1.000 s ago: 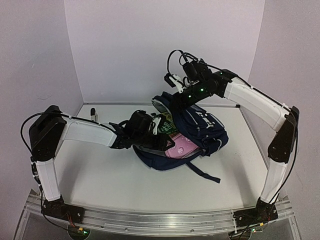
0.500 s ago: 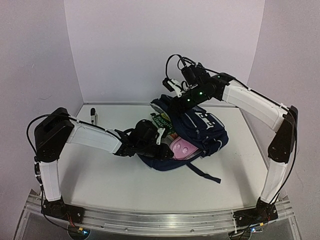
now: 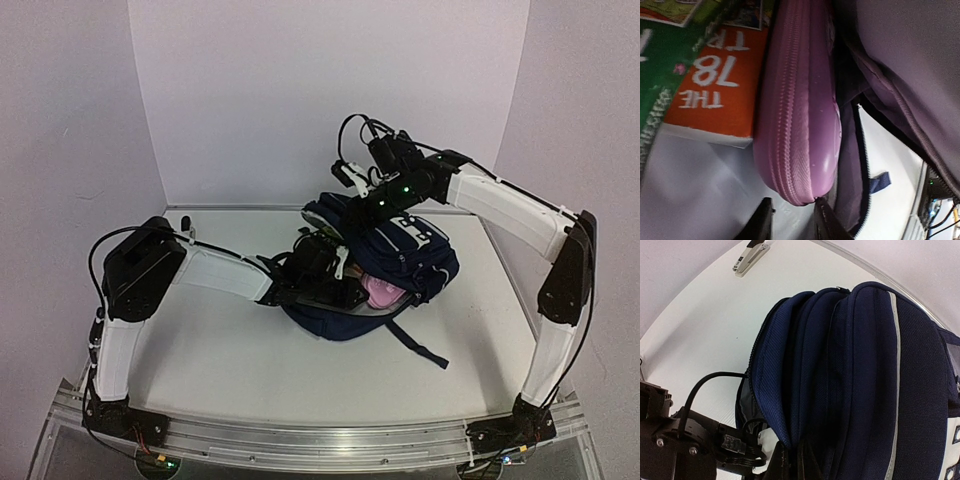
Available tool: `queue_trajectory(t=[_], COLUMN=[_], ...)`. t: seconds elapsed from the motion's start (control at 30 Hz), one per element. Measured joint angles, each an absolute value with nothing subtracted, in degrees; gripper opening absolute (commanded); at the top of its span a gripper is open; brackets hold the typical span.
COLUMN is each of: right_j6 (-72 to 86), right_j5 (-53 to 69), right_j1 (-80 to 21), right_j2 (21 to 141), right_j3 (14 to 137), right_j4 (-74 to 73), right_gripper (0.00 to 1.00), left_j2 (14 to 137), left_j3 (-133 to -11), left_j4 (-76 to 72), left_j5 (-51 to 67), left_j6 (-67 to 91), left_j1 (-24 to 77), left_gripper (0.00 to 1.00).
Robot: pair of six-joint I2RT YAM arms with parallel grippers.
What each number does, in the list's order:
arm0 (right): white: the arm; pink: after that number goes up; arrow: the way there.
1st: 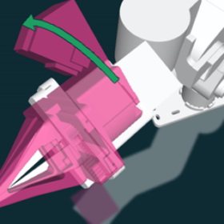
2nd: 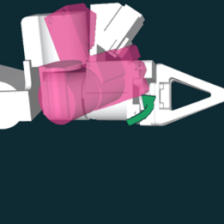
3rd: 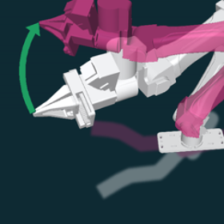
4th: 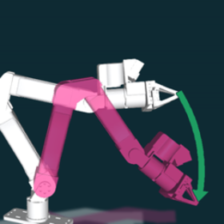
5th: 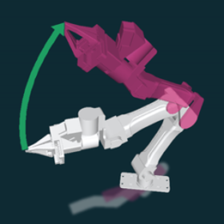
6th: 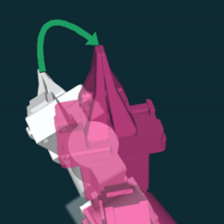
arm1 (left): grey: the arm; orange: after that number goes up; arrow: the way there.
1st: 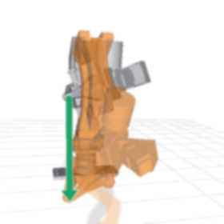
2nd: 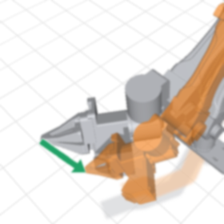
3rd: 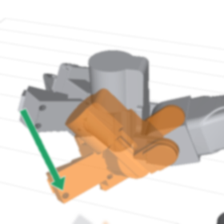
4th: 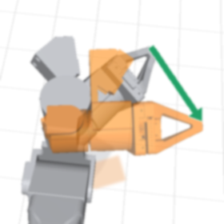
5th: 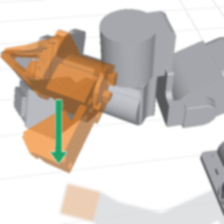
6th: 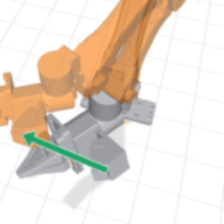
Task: Pack the student bag
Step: Place the stationery in the student bag.
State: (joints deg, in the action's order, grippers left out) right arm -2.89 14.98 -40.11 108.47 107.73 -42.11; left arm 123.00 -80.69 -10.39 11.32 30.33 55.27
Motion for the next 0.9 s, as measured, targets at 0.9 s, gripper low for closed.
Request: queue_trajectory(t=[0.9], right_j6=[-3.0], right_j5=[20.4], right_j1=[-38.0], right_j2=[104.5], right_j3=[95.5], right_j4=[-36.0], right_gripper=[0.00], left_j2=[93.2], left_j3=[-61.1], left_j4=[-2.1], left_j5=[-2.8], left_j6=[35.1], left_j1=[47.2], left_gripper=[0.81])
